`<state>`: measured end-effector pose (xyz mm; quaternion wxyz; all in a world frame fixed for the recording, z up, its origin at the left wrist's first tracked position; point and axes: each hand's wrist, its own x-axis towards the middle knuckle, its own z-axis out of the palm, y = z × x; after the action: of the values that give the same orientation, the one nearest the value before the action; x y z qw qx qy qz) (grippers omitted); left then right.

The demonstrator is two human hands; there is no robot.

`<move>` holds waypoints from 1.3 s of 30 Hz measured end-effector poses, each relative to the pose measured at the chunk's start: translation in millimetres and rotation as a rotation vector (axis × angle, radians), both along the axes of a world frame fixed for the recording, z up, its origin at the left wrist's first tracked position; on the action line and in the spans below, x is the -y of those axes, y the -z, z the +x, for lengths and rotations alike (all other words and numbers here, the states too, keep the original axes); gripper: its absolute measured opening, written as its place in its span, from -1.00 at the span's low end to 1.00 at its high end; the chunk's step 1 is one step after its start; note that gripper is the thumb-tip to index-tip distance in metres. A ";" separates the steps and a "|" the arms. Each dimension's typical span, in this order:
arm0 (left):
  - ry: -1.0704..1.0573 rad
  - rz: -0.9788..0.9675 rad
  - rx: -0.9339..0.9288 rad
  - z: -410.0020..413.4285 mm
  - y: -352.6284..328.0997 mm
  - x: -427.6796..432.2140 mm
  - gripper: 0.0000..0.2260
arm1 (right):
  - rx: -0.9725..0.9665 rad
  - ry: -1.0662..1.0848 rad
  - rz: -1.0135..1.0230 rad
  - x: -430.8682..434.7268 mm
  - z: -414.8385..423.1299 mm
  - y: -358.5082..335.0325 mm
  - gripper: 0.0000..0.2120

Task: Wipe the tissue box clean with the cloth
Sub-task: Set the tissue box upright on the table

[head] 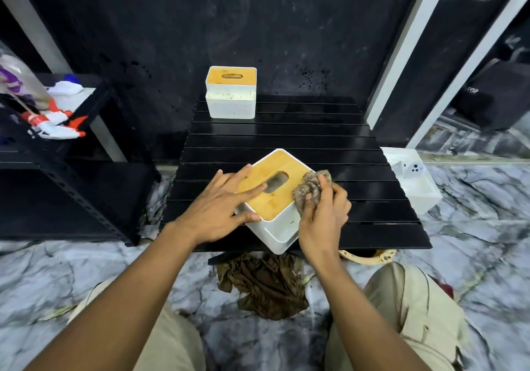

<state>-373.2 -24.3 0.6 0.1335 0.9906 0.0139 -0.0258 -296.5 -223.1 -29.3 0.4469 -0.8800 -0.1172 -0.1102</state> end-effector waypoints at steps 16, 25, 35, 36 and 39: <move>-0.135 0.224 -0.084 14.2 -26.4 22.2 -0.40 | -0.306 0.046 0.351 30.3 1.9 23.7 -0.58; -0.191 0.238 -0.175 77.4 -21.2 51.4 -0.51 | -0.421 -0.116 0.414 -24.6 -80.4 26.5 -0.29; -0.121 0.266 -0.232 91.0 -30.4 27.9 -0.53 | -0.474 -0.018 0.360 -3.5 76.6 20.9 -0.39; -0.110 0.255 -0.235 91.8 -31.0 26.7 -0.52 | -0.451 -0.017 0.385 -1.7 81.8 18.6 -0.42; -0.086 0.253 -0.223 91.5 -30.4 26.7 -0.51 | -0.469 -0.005 0.445 -1.7 56.2 13.6 -0.47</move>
<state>-281.7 -51.0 31.0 0.0062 0.9890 0.0740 -0.1279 -240.4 -221.4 -42.9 0.6435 -0.7617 0.0141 0.0739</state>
